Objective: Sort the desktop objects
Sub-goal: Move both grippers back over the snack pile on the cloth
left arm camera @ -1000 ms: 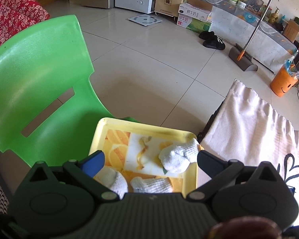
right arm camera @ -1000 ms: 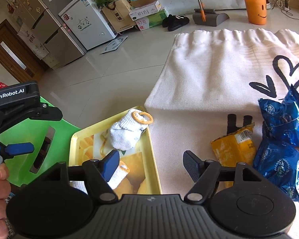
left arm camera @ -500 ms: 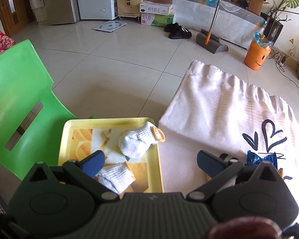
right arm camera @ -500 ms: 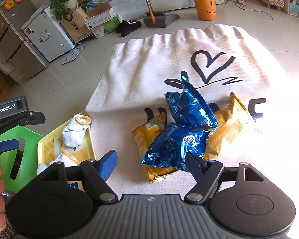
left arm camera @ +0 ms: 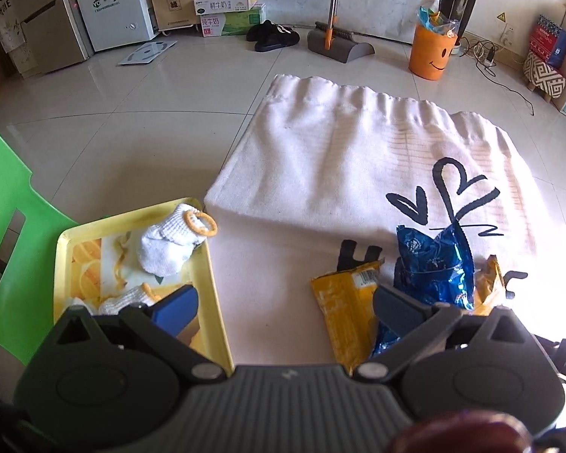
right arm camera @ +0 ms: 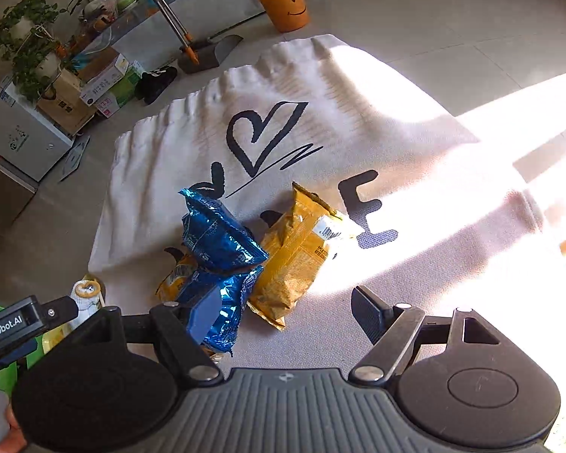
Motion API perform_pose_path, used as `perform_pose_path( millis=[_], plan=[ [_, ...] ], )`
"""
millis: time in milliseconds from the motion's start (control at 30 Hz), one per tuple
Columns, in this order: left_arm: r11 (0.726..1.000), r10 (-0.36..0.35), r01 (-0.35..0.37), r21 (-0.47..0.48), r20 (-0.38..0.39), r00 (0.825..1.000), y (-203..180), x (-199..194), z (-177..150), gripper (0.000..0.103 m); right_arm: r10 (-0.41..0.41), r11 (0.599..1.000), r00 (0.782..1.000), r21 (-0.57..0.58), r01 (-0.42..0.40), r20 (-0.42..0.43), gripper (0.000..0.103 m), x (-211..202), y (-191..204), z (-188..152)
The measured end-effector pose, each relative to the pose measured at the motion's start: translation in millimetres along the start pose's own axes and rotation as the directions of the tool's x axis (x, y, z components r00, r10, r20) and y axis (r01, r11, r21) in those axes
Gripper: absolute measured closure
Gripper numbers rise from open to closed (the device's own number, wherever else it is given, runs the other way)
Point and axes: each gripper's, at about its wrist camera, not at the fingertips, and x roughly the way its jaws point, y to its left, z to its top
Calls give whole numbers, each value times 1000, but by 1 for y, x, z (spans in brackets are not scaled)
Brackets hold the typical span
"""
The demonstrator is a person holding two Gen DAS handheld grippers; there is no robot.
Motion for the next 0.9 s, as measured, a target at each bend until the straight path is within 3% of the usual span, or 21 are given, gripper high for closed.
perform_pose_path(
  millis=[300,700,900],
  plan=[
    [999,-15,11,-49,-79,997,-22,27,-1,1,43,993,998,112,-38,-40,27,4,-30,10],
    [990,34,-52,-128,-137,990,-28,71,-2,1,48,988,996,153,-36,-76,26,19,-51,13],
    [982,18,-46,-181,-154,988,-27,92,1,1,87,977,993,201,-69,-79,25,39,-54,20]
  ],
)
